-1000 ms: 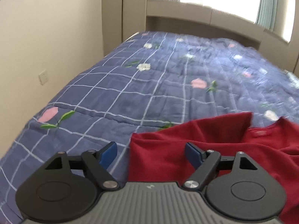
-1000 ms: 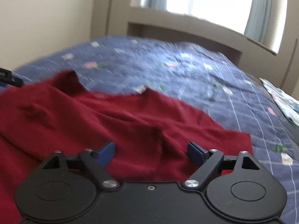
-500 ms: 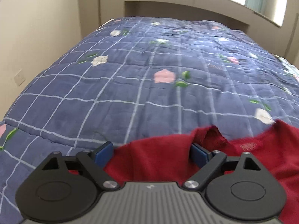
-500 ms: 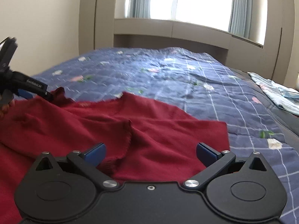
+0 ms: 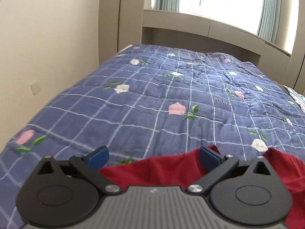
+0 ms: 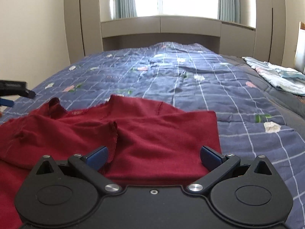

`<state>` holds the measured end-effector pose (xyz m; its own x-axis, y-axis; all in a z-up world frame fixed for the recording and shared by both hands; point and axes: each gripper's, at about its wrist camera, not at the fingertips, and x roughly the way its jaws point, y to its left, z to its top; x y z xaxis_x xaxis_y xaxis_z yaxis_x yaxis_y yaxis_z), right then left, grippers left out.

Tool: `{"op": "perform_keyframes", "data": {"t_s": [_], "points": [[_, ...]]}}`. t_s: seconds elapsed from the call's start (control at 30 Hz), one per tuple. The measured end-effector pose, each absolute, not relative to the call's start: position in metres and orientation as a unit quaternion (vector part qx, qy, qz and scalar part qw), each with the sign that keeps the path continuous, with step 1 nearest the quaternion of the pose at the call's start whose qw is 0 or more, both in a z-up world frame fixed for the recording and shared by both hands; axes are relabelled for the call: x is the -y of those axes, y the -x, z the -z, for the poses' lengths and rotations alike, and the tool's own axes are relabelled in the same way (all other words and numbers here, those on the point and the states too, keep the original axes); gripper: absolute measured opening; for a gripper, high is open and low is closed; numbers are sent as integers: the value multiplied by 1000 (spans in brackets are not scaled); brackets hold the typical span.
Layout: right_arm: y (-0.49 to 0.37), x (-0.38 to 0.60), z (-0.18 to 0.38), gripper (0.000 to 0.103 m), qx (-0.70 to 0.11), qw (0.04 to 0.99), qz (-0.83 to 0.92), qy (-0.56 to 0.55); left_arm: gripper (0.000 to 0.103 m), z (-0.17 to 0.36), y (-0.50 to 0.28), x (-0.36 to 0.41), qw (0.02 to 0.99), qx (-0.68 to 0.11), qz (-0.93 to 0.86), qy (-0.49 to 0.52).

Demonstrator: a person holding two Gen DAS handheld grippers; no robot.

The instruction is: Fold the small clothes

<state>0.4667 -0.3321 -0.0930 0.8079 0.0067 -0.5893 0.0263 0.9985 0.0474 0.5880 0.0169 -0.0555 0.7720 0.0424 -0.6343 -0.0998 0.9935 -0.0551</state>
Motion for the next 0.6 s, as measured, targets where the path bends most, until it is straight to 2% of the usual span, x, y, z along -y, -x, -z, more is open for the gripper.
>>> {"op": "perform_keyframes", "data": {"t_s": [0.6], "points": [[-349,308,56,102,-339,939,-38,-40,103,60,-384,-44,916,-386,-52,94]]}}
